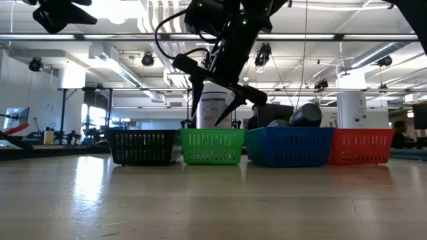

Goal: Pick & Place Travel size toiletries
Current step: Return to Home Position

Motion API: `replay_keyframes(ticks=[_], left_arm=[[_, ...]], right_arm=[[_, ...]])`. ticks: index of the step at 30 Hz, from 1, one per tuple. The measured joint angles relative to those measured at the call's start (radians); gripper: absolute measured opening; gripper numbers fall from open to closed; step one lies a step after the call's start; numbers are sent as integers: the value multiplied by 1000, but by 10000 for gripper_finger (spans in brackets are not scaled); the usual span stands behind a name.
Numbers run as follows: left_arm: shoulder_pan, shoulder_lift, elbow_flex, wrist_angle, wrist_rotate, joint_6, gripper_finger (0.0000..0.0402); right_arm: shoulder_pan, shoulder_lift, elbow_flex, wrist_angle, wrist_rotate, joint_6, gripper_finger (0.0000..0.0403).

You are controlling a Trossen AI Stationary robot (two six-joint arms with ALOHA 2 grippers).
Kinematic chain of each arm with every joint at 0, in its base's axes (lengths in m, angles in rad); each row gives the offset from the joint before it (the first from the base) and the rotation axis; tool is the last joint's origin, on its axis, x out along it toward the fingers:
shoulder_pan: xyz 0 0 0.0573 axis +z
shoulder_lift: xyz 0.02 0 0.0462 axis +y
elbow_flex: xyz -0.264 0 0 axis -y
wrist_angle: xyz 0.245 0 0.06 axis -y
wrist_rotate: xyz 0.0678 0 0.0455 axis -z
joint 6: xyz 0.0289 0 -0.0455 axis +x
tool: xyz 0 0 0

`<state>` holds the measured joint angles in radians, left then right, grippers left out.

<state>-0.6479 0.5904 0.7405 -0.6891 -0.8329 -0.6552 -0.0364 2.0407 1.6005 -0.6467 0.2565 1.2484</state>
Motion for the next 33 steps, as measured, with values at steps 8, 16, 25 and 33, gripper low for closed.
replay_keyframes(ticks=[8, 16, 25, 33], left_arm=[[10, 1, -45, 98, -3, -35, 218], [173, -23, -55, 211, 37, 6, 218], [609, -103, -91, 335, 460, 132, 218], [897, -172, -173, 337, 738, 110, 218]], right_arm=[[93, -42, 79, 15, -59, -412, 278], [133, -119, 224, -20, -123, -546, 310], [87, -335, 41, 161, -351, -687, 341], [96, -670, -451, 649, -411, -685, 360]])
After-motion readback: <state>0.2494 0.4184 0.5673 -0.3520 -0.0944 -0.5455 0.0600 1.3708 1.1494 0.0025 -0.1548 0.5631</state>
